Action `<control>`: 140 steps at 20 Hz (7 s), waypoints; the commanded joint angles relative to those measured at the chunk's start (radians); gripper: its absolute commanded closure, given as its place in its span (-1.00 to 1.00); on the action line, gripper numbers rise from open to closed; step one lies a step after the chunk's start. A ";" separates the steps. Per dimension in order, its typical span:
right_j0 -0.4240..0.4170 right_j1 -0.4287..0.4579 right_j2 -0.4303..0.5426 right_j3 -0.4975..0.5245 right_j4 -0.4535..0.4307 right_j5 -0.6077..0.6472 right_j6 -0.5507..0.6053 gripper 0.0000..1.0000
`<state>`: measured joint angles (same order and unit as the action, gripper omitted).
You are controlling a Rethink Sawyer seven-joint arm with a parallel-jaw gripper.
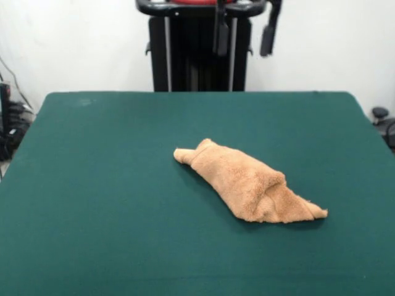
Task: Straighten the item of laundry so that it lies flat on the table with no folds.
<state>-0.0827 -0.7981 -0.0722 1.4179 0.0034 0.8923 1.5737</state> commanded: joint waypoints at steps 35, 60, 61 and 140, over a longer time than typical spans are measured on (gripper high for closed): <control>0.037 0.100 0.051 0.139 0.074 -0.175 0.150 -1.00; 0.014 0.247 0.069 0.141 -0.013 -0.372 0.225 -1.00; 0.011 0.252 0.072 0.140 -0.009 -0.375 0.225 -1.00; 0.092 0.267 0.146 0.313 -0.066 -0.611 0.276 -1.00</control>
<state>-0.0273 -0.5610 -0.0369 1.6458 -0.1198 0.1664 1.6702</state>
